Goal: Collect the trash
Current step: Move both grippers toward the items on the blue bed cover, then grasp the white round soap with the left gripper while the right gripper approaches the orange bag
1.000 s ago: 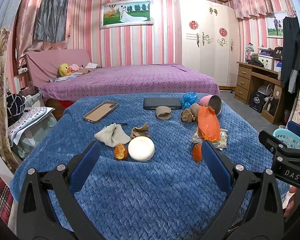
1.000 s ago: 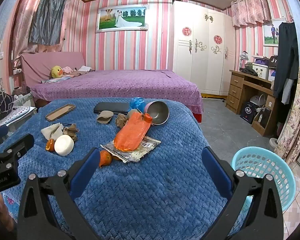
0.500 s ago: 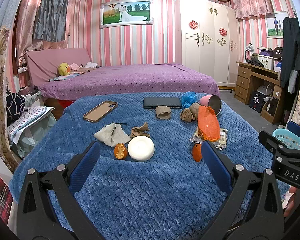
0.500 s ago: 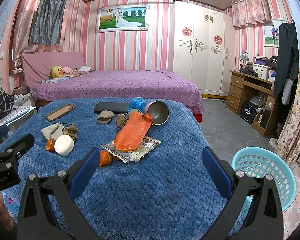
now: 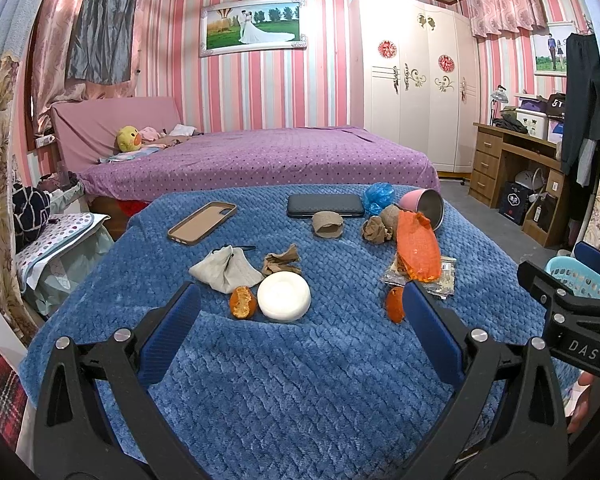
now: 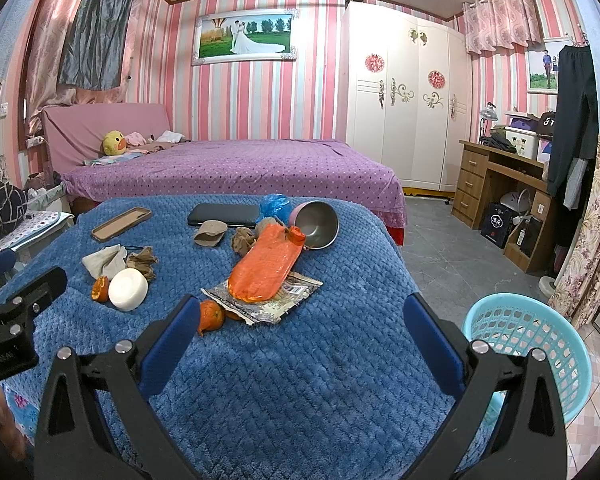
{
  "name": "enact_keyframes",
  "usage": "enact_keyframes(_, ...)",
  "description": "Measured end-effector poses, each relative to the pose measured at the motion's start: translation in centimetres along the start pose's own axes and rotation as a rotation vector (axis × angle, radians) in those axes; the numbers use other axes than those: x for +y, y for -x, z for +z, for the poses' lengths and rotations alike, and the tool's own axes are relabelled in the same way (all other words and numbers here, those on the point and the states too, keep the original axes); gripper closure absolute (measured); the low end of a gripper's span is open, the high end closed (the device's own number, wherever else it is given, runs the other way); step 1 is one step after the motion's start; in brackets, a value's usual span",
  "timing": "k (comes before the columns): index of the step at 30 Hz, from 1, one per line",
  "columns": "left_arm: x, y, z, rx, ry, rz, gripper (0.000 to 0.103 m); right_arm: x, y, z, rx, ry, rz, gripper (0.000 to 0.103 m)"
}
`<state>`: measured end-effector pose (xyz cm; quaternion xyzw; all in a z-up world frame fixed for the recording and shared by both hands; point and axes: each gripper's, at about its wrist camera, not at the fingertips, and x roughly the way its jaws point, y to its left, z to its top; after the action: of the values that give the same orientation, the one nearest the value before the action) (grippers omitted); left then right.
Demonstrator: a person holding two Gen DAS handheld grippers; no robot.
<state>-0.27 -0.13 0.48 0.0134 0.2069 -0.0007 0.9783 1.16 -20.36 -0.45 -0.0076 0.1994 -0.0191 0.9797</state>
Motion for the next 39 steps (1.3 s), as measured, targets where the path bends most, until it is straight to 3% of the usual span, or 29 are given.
enact_keyframes(13, 1.3, -1.3, -0.2, 0.019, 0.004, 0.031, 0.005, -1.0, -0.5, 0.4, 0.004, -0.043, 0.013, 0.004)
enact_keyframes(22, 1.8, -1.9, 2.7, 0.009, 0.008, 0.032, 0.005, -1.3, -1.0, 3.2, -0.020, -0.054, 0.024, 0.004)
enact_keyframes(30, 3.1, -5.2, 5.0, 0.021, 0.015, 0.017, 0.005, -1.2, -4.1, 5.8, -0.025, -0.049, 0.015, 0.004)
enact_keyframes(39, 2.7, -10.4, 1.4, 0.144, -0.028, -0.006, 0.005, -2.0, -8.4, 3.6, 0.033, -0.017, -0.004, 0.004)
